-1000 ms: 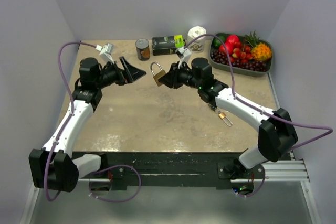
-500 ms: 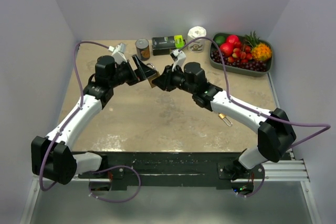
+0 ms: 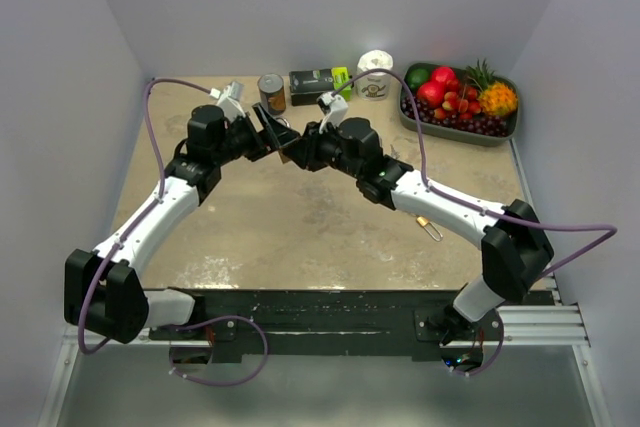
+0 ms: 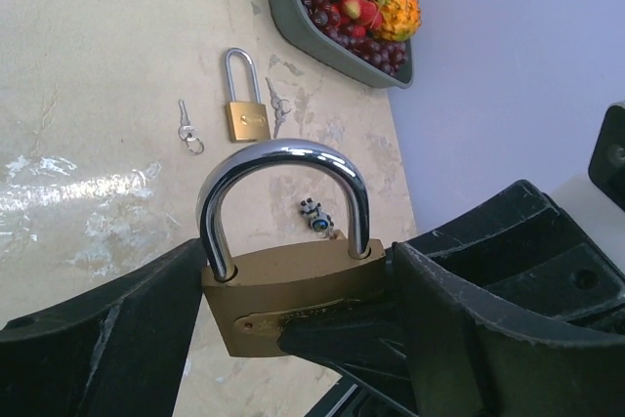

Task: Lock with the key
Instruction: Place the lock at the center of the board.

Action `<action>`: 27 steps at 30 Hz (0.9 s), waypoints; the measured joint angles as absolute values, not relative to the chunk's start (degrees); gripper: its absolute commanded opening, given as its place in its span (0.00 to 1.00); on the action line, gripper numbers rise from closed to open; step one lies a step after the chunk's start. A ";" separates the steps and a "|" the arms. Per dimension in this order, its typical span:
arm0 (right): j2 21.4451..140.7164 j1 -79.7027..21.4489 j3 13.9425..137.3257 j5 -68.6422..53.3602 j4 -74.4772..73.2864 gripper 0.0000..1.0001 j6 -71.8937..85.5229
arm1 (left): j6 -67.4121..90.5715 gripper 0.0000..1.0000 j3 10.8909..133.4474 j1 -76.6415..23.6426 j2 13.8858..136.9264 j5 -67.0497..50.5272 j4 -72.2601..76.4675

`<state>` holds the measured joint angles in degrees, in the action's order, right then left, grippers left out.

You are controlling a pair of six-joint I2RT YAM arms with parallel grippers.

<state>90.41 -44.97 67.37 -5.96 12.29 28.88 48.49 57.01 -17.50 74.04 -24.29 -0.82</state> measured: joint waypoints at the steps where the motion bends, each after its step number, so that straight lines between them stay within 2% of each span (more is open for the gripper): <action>1: 90.50 -45.01 67.66 -5.43 12.23 0.00 29.08 | 48.73 0.81 57.01 -17.54 74.04 -24.21 -0.80; 4: 90.63 -45.08 68.58 -4.40 11.99 0.00 29.89 | 49.43 0.81 57.01 -17.82 74.08 -23.73 -0.40; 7: 90.63 -45.10 68.73 -3.86 11.99 0.00 30.74 | 50.30 0.70 57.01 -17.96 74.41 -23.22 -0.10; 10: 90.87 -45.12 68.73 -3.53 11.51 0.00 31.38 | 50.87 0.42 57.04 -18.35 75.13 -22.96 0.36; 11: 90.91 -45.10 68.73 -3.42 11.33 0.02 31.53 | 51.11 0.22 57.01 -18.46 75.37 -22.87 0.62; 13: 91.00 -45.01 68.75 -3.11 11.05 0.19 31.75 | 51.44 0.01 57.01 -18.57 75.79 -22.61 0.89; 14: 91.02 -44.99 68.77 -2.92 10.94 0.30 31.81 | 51.53 0.00 57.01 -18.63 75.99 -22.57 1.13; 15: 91.02 -44.97 68.77 -2.87 10.72 0.46 31.77 | 51.55 0.00 57.01 -18.70 76.14 -22.50 1.21; 17: 91.02 -44.95 68.77 -2.72 10.33 0.62 31.44 | 51.66 0.00 57.25 -18.94 76.62 -21.89 1.13; 18: 90.98 -44.95 68.77 -2.68 10.00 0.75 30.89 | 51.33 0.00 57.54 -19.07 77.12 -20.93 0.82; 21: 89.82 -44.88 68.62 -2.72 9.26 0.87 29.12 | 49.89 0.00 58.81 -19.11 79.50 -18.55 -1.10; 23: 87.92 -44.45 68.01 -2.81 8.12 0.99 27.70 | 48.31 0.00 59.96 -19.31 81.54 -17.17 -3.31; 27: 81.73 -41.60 66.06 -3.25 4.29 0.99 26.22 | 43.66 0.00 62.54 -21.17 85.62 -14.09 -7.79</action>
